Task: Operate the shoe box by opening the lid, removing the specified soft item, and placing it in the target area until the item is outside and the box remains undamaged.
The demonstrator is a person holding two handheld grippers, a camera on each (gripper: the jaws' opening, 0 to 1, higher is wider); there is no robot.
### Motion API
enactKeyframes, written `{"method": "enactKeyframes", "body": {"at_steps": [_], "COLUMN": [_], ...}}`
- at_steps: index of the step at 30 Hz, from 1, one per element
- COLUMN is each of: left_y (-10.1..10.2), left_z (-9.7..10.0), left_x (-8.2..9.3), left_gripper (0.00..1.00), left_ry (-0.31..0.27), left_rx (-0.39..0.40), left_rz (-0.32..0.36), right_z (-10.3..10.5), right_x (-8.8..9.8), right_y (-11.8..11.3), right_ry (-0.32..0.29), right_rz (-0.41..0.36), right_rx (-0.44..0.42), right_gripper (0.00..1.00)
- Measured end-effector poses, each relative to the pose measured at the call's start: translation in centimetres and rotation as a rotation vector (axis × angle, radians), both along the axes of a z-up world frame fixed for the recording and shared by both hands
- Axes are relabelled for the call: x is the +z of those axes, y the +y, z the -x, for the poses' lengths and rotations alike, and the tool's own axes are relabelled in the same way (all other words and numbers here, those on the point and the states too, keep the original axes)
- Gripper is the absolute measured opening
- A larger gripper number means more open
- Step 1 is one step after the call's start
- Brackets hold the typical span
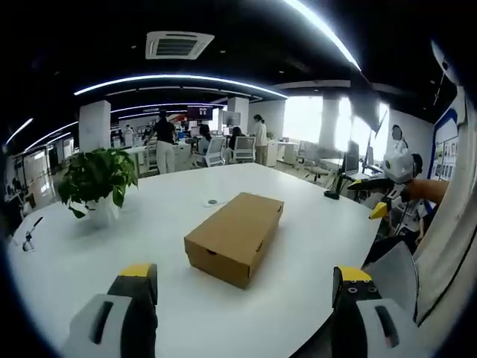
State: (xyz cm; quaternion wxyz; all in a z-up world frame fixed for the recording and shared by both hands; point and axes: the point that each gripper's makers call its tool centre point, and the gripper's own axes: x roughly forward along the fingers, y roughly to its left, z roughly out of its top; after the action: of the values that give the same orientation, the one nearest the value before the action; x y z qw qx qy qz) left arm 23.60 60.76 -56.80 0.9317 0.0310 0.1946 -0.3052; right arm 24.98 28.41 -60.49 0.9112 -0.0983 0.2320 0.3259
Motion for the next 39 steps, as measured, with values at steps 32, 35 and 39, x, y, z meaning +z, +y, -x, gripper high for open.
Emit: {"method": "enactKeyframes", "body": {"at_steps": [32,35,39], "left_y": [-0.6,-1.0,-0.7], "left_z": [-1.5,-1.6,-1.3], "left_x": [-0.4,-0.5,0.4], "left_gripper": [1.00,1.00,1.00], "left_ry": [-0.012,-0.013,-0.028], "left_rx": [-0.049,-0.069,-0.060], "left_rz": [-0.010,-0.033,-0.019], "right_z": [-0.1,0.1,0.3], "right_x": [1.3,1.2,1.0], "right_y": [-0.9,-1.4,-1.5], "right_ry": [-0.037,-0.035,-0.022], "right_rz": [-0.010,-0.013,0.010], "right_rx": [-0.037,-0.050,-0.040], "right_gripper": [0.96,0.96,0.96]}}
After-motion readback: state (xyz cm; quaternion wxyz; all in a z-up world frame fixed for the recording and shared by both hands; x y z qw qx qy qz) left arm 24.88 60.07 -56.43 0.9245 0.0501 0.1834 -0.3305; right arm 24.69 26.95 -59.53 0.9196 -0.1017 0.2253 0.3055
